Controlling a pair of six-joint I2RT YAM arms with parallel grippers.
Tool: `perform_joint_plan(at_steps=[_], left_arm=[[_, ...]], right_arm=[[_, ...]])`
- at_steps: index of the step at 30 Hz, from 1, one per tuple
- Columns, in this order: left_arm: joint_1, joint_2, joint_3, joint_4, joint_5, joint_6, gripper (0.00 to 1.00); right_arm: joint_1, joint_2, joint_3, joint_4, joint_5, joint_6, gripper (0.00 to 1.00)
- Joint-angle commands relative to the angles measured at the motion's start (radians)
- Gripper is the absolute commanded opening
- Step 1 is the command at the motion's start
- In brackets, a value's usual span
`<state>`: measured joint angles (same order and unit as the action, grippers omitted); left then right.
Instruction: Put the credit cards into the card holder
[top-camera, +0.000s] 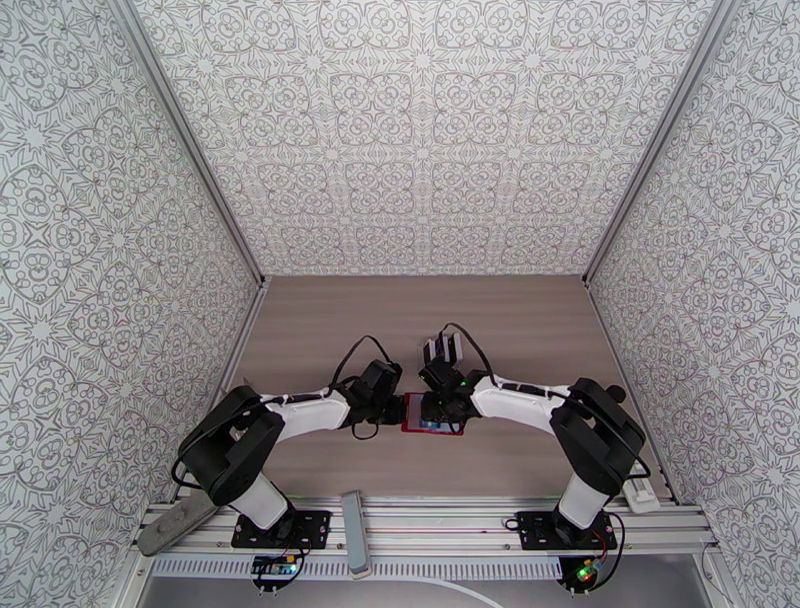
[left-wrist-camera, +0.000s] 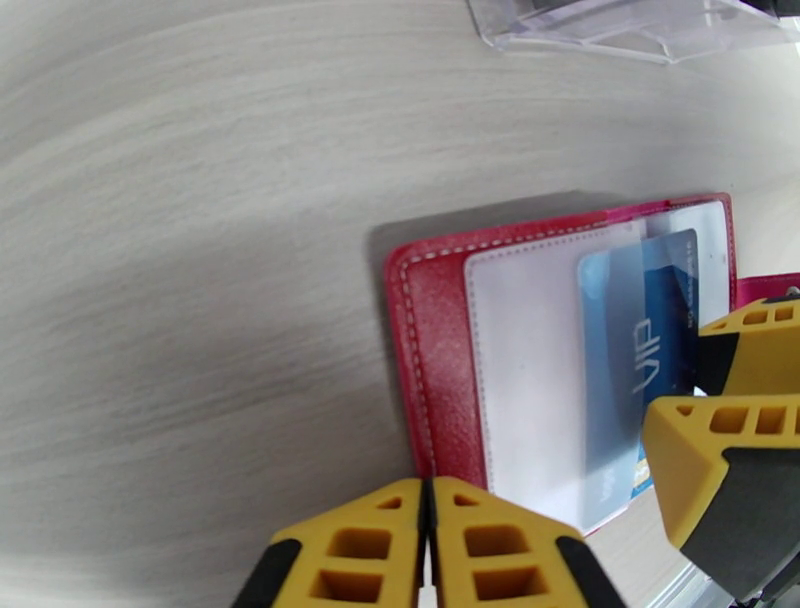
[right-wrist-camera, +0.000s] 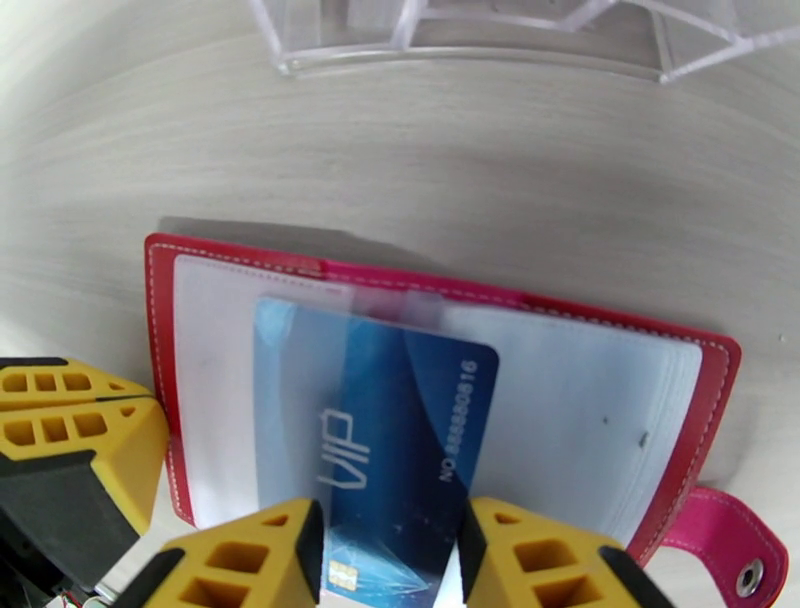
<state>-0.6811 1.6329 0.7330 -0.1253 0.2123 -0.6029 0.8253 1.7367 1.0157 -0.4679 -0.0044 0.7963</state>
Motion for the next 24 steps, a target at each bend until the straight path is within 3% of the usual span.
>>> perform_joint_plan(at_steps=[1,24], left_arm=[[-0.019,0.041,-0.026,-0.020,0.025,-0.014,0.11],[-0.015,0.039,-0.029,-0.016,0.029,-0.012,0.11]], right_arm=[[0.012,0.020,0.032,0.010,-0.013,0.006,0.41],[0.032,0.039,0.085,-0.008,-0.016,0.001,0.41]])
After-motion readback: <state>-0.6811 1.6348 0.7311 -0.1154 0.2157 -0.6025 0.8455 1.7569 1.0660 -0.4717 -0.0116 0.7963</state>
